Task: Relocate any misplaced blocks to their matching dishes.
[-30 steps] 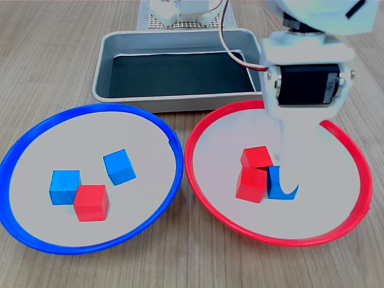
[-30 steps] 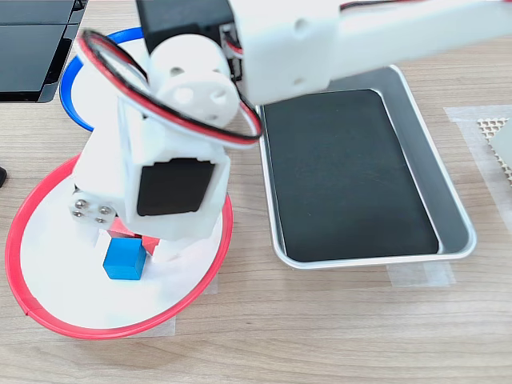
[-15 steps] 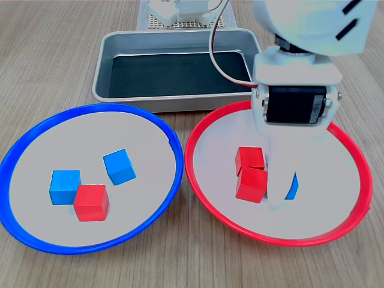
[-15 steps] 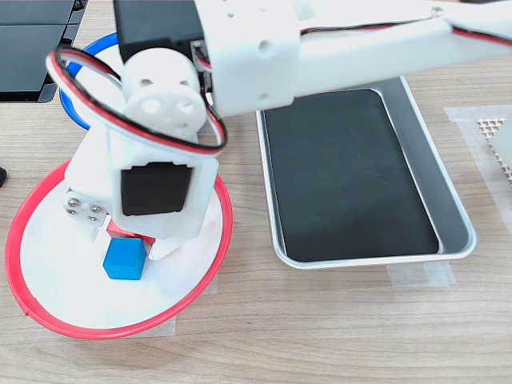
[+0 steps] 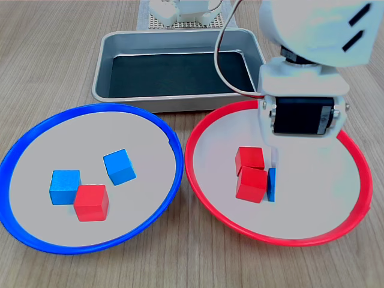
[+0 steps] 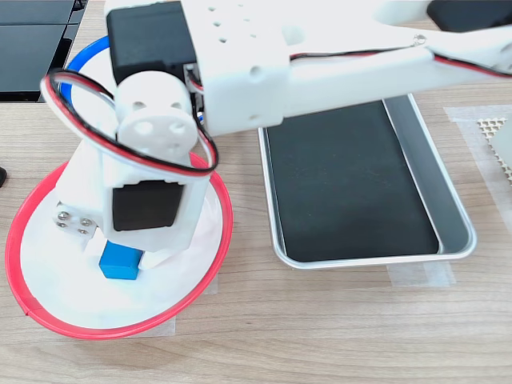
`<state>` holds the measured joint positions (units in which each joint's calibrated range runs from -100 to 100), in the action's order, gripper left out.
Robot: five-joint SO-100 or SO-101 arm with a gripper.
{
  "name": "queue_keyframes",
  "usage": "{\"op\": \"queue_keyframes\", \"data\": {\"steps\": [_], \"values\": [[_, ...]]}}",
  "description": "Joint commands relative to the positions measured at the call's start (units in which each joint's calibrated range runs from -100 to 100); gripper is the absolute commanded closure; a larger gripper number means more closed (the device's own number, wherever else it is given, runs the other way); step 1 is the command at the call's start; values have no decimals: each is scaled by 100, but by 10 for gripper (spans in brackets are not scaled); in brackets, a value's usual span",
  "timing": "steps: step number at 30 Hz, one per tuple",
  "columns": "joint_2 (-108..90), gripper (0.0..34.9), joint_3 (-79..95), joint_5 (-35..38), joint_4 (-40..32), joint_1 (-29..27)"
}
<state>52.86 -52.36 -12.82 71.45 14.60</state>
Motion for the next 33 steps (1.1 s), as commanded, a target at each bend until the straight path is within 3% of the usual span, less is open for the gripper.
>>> {"op": "queue_keyframes", "data": {"steps": [1, 9, 25, 30, 33], "values": [[-36, 189, -222, 0, 48, 97], [-87, 265, -167, 10, 24, 163], [-275, 251, 234, -73, -150, 145], [-275, 281, 288, -98, -166, 88], [-292, 318, 261, -122, -158, 69]]}}
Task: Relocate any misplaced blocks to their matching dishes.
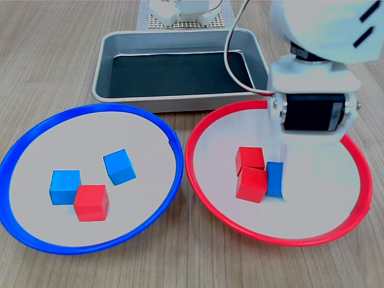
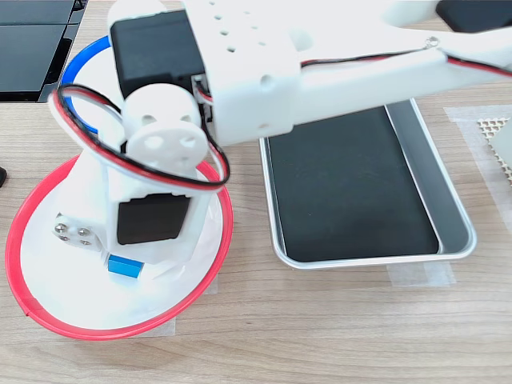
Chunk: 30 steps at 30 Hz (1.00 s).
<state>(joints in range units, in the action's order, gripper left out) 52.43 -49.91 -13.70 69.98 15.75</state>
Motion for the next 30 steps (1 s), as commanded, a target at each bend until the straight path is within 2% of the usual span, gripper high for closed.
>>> {"op": "queue_keyframes", "data": {"steps": [1, 7, 16, 22, 26, 30], "values": [[-283, 329, 16, -39, -11, -46], [-531, 346, 225, -29, -28, -55], [-1162, 346, 735, 54, -44, 48], [-1529, 346, 289, 283, 30, 86], [-1708, 346, 43, 591, 80, -196], [-1853, 346, 116, 952, 22, -723]]}}
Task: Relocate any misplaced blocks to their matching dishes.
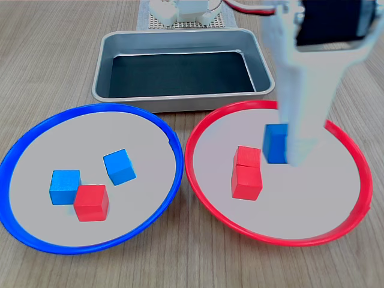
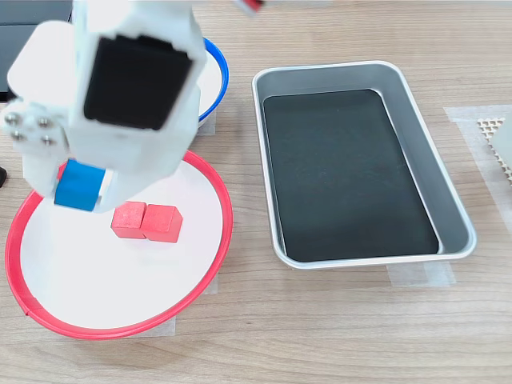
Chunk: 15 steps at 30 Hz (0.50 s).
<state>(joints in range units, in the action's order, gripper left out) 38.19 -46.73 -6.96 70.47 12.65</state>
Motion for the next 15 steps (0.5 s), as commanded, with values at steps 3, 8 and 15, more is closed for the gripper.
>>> {"op": "queue_keyframes", "data": {"steps": [3, 8, 15], "values": [[-506, 346, -74, 537, -110, -818], [-668, 346, 381, 821, -275, -1440], [-659, 346, 845, 952, -415, -1844]]}}
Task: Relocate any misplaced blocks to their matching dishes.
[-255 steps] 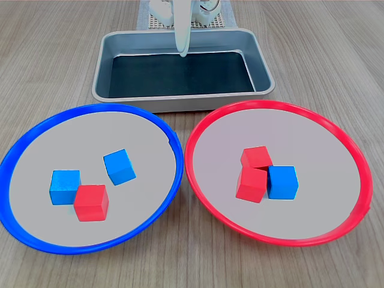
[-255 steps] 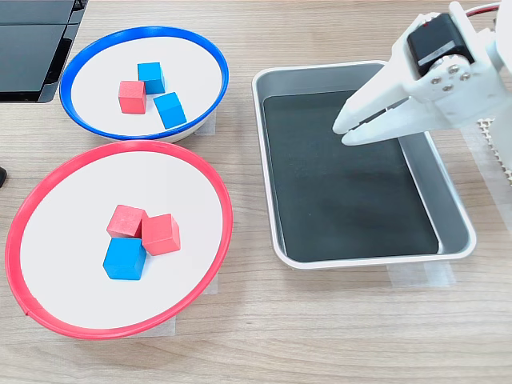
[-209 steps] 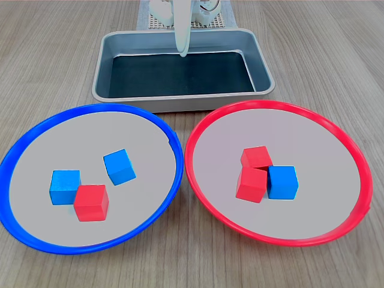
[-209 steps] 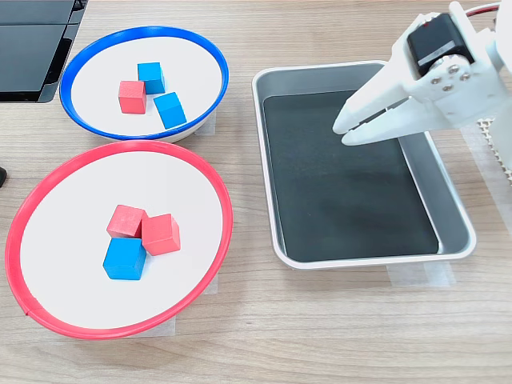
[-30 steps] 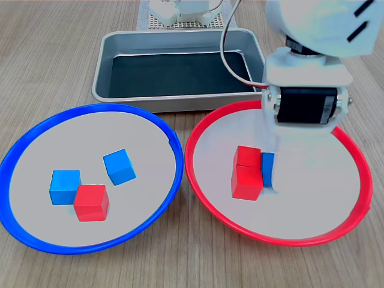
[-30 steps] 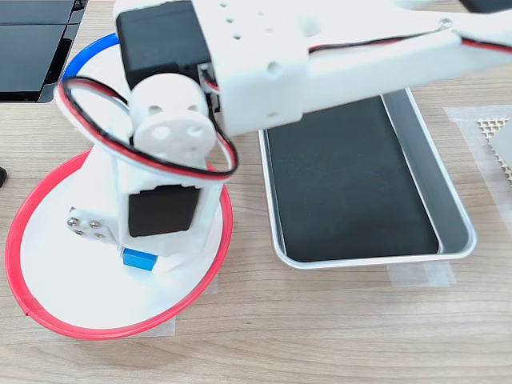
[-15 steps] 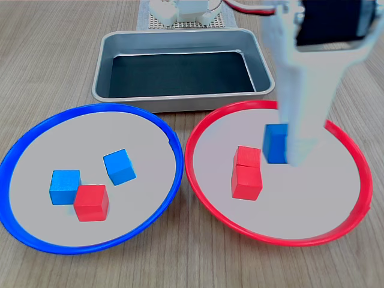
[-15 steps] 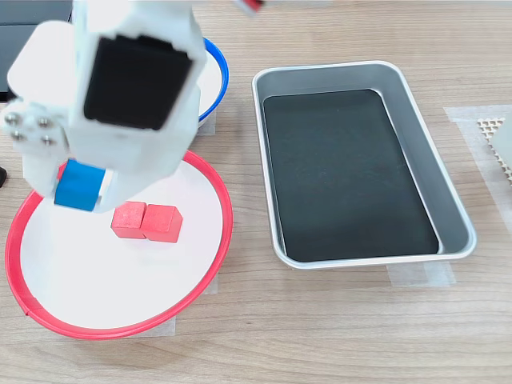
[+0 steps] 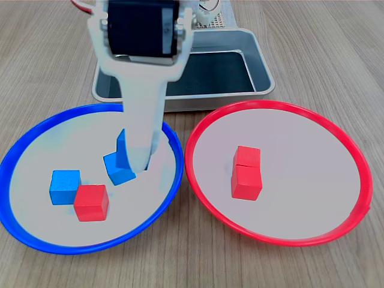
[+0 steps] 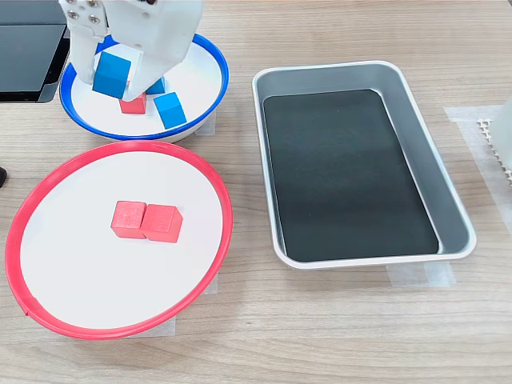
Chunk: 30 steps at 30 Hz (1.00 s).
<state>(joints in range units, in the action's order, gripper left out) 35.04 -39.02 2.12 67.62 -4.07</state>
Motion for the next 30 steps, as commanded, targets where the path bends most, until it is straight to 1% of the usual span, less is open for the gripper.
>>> {"op": "queue_keyframes", "data": {"steps": [1, 6, 10, 18, 21, 23, 26, 30], "values": [[-327, 346, 156, 54, -179, -181], [-233, 346, 557, 78, -534, -191], [-71, 346, 629, 88, -683, -153], [134, 346, 648, 210, -773, -49], [134, 337, 720, 322, -782, -2], [134, 323, 748, 396, -765, 26], [134, 277, 729, 459, -617, 73], [108, 239, 729, 498, -476, 92]]}}
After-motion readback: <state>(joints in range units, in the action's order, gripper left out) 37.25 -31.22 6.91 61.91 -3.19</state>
